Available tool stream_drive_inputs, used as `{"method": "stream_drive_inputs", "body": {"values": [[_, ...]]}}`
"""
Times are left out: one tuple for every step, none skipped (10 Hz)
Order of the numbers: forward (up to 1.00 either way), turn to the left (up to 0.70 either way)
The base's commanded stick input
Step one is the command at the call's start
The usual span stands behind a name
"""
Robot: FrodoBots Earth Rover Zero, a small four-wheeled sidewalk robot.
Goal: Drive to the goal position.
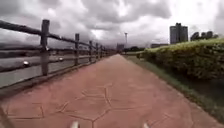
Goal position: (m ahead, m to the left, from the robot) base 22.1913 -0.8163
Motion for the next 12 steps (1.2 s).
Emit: {"method": "stream_drive_inputs", "body": {"values": [[1.0,0.0],[1.0,0.0],[1.0,0.0],[1.0,0.0],[1.0,0.0],[1.0,0.0],[1.0,0.0],[1.0,0.0],[1.0,0.0],[1.0,0.0],[1.0,0.0],[1.0,0.0]]}}
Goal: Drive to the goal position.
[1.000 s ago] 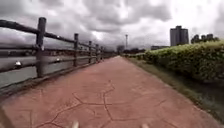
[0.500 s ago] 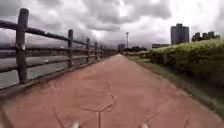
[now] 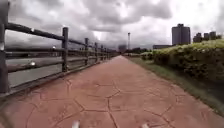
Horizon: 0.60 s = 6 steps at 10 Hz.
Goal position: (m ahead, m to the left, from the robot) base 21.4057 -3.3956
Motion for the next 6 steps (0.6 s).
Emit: {"method": "stream_drive_inputs", "body": {"values": [[1.0,0.0],[1.0,0.0],[1.0,0.0],[1.0,0.0],[1.0,0.0],[1.0,0.0]]}}
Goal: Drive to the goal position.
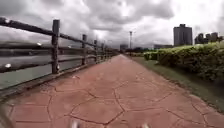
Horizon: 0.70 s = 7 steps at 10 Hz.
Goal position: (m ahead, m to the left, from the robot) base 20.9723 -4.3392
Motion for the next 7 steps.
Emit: {"method": "stream_drive_inputs", "body": {"values": [[1.0,0.0],[1.0,0.0],[1.0,0.0],[1.0,0.0],[1.0,-0.03],[1.0,-0.27],[1.0,-0.27]]}}
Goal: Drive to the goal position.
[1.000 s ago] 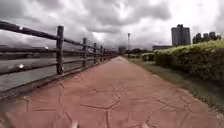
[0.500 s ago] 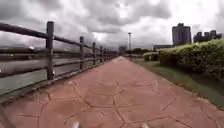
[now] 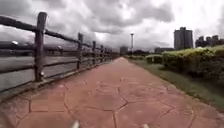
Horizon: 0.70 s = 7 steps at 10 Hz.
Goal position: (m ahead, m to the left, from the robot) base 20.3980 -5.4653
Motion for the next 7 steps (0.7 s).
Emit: {"method": "stream_drive_inputs", "body": {"values": [[1.0,-0.27],[1.0,-0.26],[1.0,-0.02],[1.0,0.0],[1.0,0.0],[1.0,0.0],[1.0,0.0]]}}
